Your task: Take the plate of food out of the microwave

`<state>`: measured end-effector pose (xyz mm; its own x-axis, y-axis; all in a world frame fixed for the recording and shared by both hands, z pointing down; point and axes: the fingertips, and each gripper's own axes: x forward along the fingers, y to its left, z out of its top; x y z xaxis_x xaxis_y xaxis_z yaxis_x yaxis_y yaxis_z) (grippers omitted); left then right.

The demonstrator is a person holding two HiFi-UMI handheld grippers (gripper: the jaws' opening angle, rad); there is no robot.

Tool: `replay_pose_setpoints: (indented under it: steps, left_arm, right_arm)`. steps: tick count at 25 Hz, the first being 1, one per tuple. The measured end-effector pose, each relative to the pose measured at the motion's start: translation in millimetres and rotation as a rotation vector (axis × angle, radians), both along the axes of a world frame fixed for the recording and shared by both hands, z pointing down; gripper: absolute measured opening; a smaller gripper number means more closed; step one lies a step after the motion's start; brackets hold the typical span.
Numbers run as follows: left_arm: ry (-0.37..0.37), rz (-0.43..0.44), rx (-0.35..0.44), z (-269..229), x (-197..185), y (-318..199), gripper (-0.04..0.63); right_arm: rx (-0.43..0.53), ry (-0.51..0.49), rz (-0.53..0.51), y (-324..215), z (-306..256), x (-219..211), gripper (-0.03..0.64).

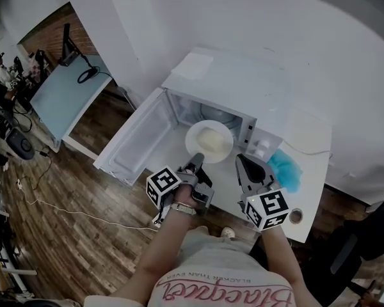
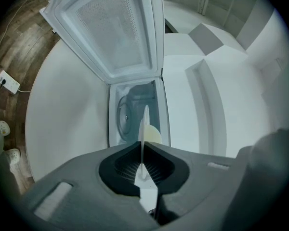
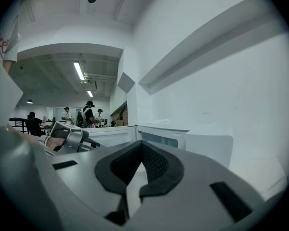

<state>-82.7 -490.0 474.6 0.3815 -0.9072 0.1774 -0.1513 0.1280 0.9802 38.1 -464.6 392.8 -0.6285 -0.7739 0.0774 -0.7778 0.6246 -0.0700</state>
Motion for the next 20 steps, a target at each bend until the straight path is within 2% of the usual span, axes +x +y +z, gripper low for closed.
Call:
replay_pose_setpoints:
  steps: [20]
  left_arm:
    - [0.062,0.056,0.060,-62,-9,13,0.014]
  right_arm:
    - [0.048,0.035,0.058,6,-21,-15,0.011]
